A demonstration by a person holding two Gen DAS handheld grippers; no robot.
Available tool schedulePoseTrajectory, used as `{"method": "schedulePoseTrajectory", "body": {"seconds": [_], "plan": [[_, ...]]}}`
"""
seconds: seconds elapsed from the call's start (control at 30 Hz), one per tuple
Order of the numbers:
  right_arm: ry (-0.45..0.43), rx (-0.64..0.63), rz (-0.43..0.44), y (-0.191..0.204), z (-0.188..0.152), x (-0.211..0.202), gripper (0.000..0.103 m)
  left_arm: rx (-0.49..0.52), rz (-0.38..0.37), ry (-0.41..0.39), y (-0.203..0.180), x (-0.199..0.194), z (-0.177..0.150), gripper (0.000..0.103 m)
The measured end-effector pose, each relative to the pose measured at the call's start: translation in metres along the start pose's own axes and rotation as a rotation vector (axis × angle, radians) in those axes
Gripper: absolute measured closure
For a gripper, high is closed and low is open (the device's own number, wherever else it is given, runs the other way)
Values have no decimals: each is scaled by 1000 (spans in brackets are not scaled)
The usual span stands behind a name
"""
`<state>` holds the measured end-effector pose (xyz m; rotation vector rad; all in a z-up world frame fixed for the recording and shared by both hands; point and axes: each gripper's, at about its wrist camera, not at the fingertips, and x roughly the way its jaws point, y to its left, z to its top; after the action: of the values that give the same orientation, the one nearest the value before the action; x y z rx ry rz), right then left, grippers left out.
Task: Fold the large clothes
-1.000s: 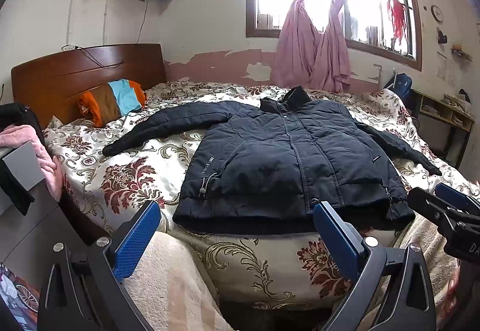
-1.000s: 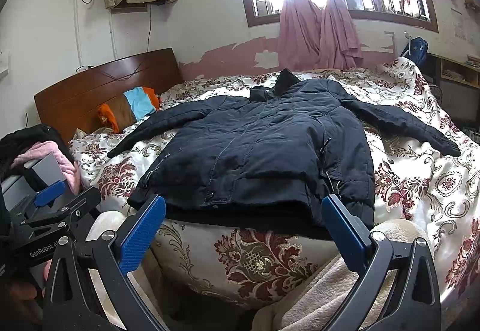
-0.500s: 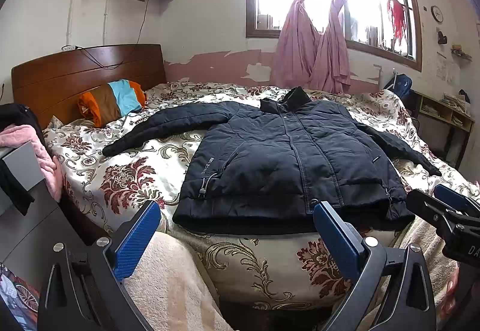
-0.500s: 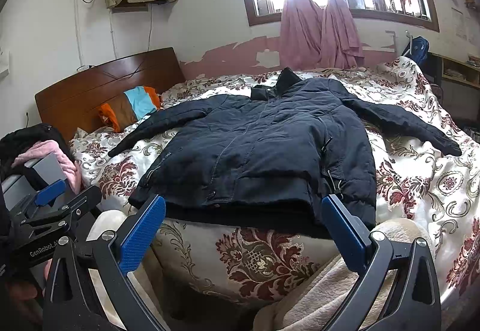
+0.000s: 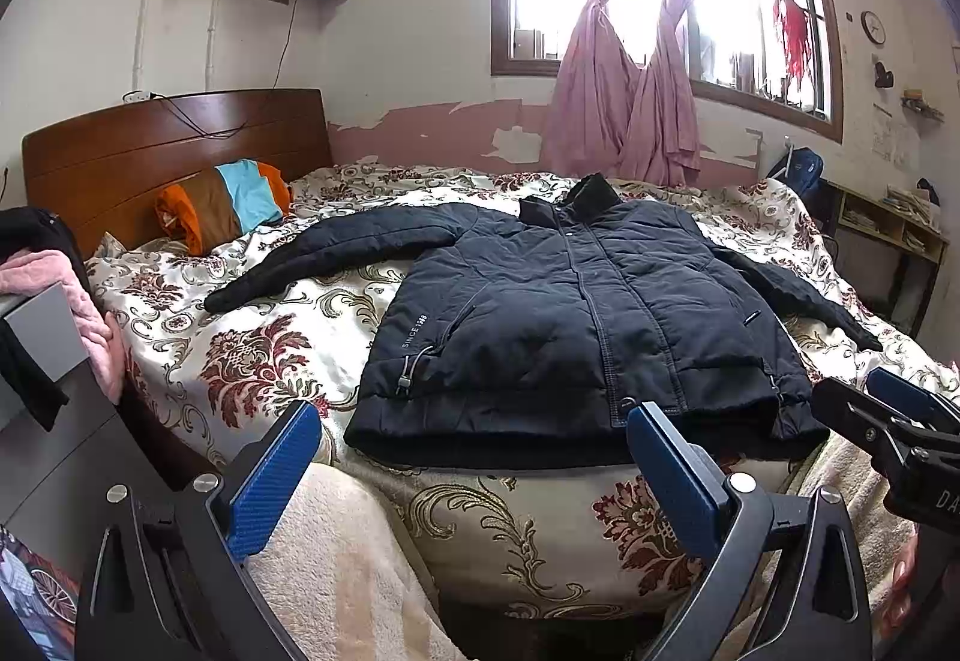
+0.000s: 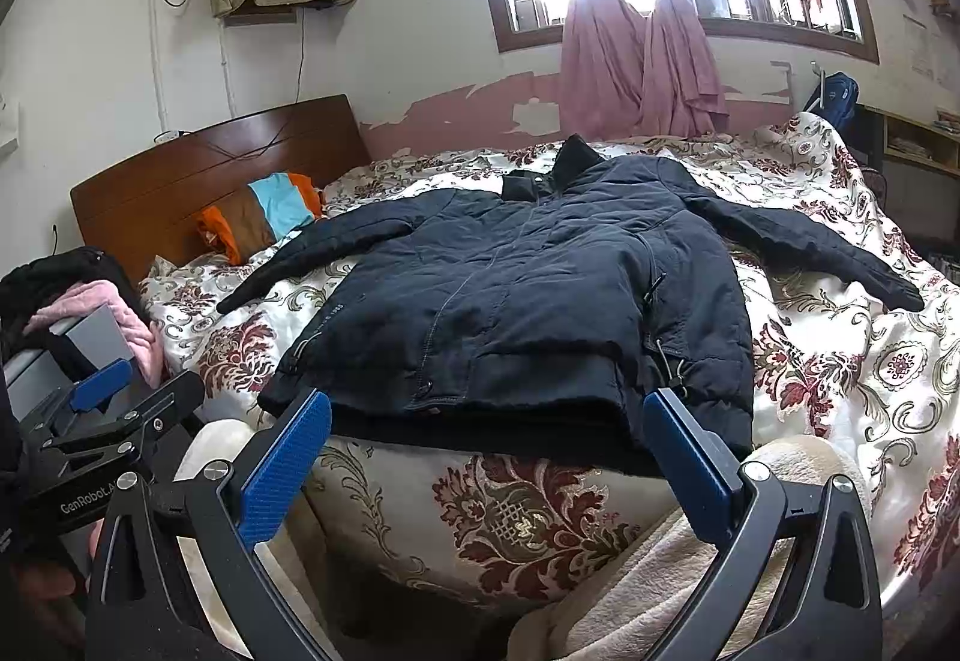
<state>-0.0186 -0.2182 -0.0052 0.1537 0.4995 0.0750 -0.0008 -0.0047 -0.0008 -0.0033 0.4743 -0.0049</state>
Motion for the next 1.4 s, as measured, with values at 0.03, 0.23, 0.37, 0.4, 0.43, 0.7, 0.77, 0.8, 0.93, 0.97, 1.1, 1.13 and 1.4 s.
{"method": "schedulePoseTrajectory", "body": {"seconds": [0.03,0.23,0.37,0.4,0.43,0.7,0.77,0.8,0.93,0.97,1.1,1.13,1.4], "plan": [[0,0,0,0,0,0,1,0,0,0,-1,0,0,0],[1,0,3,2,-1,-1,1,0,0,0,0,0,0,0],[9,4,7,1,-1,2,1,-7,-6,2,0,0,-1,0],[10,5,7,1,-1,2,1,-11,-10,3,0,-1,0,0],[12,6,8,0,-1,2,1,-12,-10,5,0,0,0,0],[62,17,-22,-5,-1,13,1,-18,-18,35,1,6,-2,0],[81,12,-48,-6,1,19,1,-20,-15,57,1,10,-2,0],[93,7,-60,-7,4,22,1,-22,-17,66,2,12,-2,0],[122,-13,-97,-13,15,36,1,-36,-30,125,3,26,0,0],[128,-18,-104,-14,17,39,1,-38,-41,143,3,31,2,0],[125,-19,-115,-23,28,48,1,-69,-114,177,2,42,9,0],[120,-20,-120,-25,29,50,1,-73,-124,183,1,45,12,0],[91,-4,-154,-47,47,66,1,-40,-106,184,-14,64,40,0]]}}
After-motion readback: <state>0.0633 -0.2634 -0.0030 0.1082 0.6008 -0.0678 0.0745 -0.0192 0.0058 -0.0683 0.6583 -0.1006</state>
